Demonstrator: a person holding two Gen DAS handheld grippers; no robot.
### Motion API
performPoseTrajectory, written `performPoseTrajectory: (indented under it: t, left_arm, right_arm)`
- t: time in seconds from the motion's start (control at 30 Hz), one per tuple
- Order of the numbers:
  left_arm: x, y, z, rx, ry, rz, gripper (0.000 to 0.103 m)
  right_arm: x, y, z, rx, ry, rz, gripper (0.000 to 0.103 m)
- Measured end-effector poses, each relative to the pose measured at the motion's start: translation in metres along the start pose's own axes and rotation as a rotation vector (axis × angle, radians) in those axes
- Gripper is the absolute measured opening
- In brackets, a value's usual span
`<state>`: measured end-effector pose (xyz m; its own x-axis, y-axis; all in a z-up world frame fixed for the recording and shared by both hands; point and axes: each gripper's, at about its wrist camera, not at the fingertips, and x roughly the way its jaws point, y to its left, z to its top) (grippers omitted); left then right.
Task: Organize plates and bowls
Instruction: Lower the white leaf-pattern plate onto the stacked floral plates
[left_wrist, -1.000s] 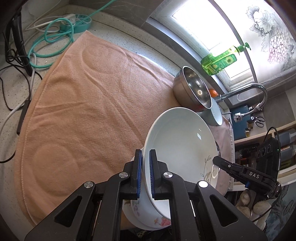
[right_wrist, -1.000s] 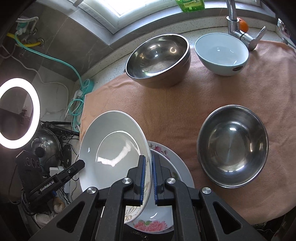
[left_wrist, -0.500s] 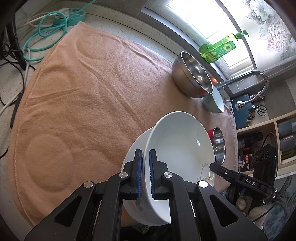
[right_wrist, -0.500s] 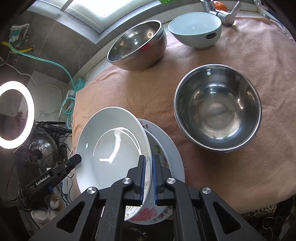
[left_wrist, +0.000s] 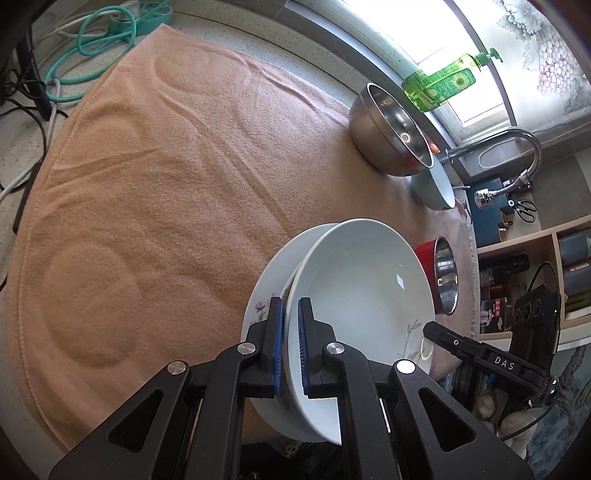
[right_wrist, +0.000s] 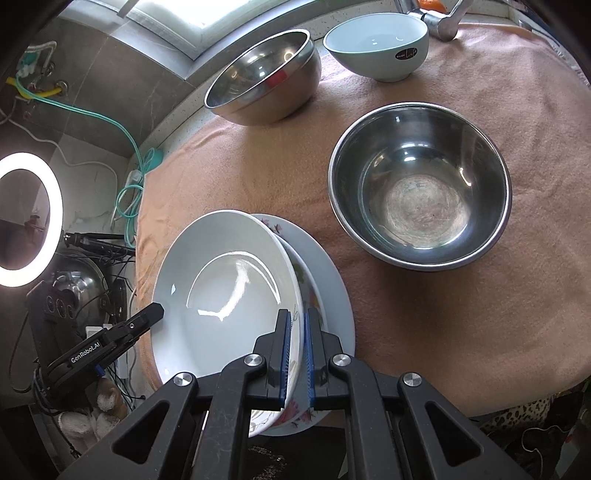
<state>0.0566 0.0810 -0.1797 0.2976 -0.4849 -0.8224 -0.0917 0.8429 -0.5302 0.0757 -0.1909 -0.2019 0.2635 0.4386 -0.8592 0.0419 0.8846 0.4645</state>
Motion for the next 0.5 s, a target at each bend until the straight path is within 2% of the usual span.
performPoseTrajectory:
  t: [0.5]
  left_arm:
    - [0.0015,0.0009,-0.0027,0.003,0.008,0.002,0.006]
  right_arm:
    - [0.0075,-0.0023,-0.0070,0.006,0.017,-0.017,0.007]
